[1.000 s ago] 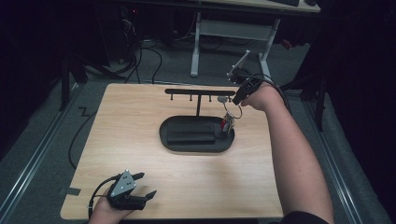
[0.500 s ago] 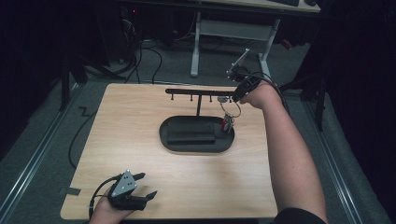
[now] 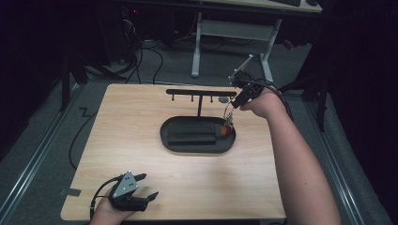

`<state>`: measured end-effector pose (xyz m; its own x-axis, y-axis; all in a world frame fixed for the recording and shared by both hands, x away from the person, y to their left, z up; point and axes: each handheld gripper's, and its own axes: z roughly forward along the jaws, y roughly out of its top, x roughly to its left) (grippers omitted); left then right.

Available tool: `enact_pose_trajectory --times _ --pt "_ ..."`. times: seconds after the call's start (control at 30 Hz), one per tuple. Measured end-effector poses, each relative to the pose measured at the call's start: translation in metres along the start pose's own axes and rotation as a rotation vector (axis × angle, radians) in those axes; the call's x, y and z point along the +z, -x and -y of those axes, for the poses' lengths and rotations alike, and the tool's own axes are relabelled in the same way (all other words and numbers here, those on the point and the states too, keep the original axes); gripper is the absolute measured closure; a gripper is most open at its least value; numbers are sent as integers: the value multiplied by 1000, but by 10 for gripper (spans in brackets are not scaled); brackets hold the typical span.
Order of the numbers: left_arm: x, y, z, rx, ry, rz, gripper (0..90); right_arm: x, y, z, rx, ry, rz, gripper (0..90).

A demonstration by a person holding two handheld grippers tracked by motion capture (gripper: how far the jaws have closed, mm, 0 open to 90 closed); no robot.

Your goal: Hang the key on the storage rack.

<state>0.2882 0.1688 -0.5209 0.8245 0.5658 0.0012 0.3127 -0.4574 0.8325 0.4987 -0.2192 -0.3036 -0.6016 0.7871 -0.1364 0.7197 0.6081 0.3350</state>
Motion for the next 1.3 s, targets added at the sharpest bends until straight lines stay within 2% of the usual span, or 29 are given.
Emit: enact_pose_trajectory --times 0.2,0.37,0.4,0.57,0.77,0.9,1.13,1.3 --pt "0 0 -1 -6 3 4 225 -1 -12 24 19 53 18 476" --pt "1 0 -1 -3 -6 6 224 0 -20 48 56 98 25 396" --pt "1 1 -1 -2 -3 5 224 -1 -21 53 74 108 20 385" --pt "3 2 -2 4 -10 9 223 1 -30 78 95 164 21 360" --pt "4 3 -2 5 -16 12 223 7 -44 100 89 206 9 314" --pt "5 5 -1 16 -24 15 223 17 -56 114 98 231 64 259" --pt "4 5 0 13 -28 15 223 34 -76 141 103 297 57 215" --pt "5 5 0 12 -28 13 223 49 -91 161 128 372 -10 196"
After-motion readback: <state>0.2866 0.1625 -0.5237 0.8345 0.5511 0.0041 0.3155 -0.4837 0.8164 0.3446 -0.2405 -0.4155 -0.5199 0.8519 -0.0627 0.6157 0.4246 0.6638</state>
